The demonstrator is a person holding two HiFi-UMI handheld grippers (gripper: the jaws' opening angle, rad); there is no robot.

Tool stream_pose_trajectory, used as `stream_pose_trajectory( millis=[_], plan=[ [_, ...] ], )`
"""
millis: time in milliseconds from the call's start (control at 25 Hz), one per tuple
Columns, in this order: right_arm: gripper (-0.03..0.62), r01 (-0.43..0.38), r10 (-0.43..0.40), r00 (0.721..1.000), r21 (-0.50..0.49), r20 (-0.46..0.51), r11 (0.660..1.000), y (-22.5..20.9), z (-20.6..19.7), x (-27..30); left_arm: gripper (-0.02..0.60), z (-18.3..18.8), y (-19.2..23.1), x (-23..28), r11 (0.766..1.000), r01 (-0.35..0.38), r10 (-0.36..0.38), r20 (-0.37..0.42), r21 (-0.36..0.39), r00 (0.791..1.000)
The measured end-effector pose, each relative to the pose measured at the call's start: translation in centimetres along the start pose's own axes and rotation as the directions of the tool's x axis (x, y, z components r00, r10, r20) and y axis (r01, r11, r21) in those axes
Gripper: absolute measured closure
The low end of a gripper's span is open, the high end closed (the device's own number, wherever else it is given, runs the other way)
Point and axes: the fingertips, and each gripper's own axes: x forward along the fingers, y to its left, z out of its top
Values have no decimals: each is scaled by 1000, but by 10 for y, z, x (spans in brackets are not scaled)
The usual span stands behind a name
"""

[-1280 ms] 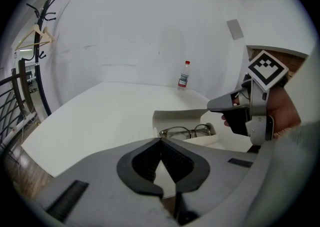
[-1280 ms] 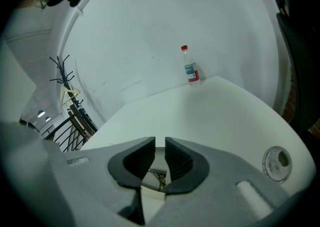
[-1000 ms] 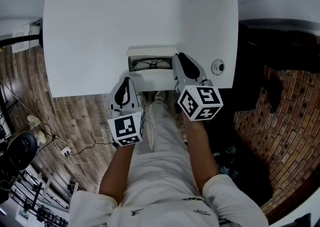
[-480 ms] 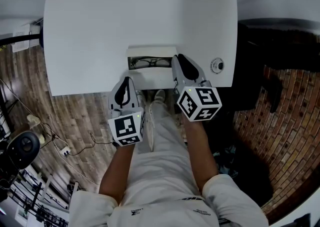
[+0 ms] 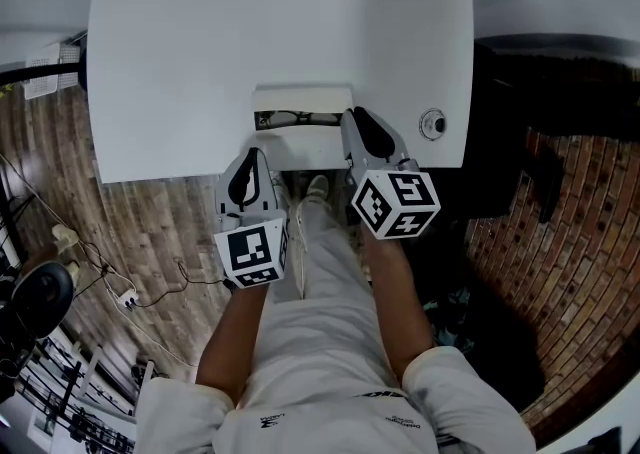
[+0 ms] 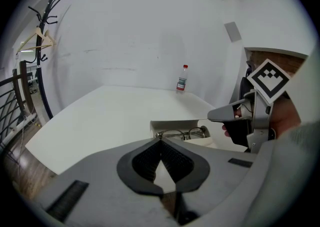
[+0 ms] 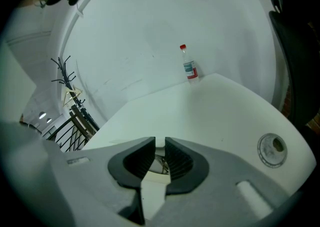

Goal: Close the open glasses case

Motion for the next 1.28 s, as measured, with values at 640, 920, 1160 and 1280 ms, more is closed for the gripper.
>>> stream_pose_trajectory(
  millis=[640,920,1160,1280],
  plan=[
    [540,8,-8,1000,-22,-16,1000,1,-16,-8,583,-1,-9,-12,1000,3,-3,18,-5,1000],
    [540,14,-15,1000,-22,-27,1000,1,-25,-11,583,1,-11,-17,1000,5,-5,28,-7,1000],
    [545,17,-18,999,-12,-27,1000,0,-30,-13,583,1,-13,-21,1000,7,-7,39,0,999],
    [546,19,-19,999,-12,-28,1000,0,-34,-14,583,1,-14,-24,1000,5,-5,44,0,999]
  ],
)
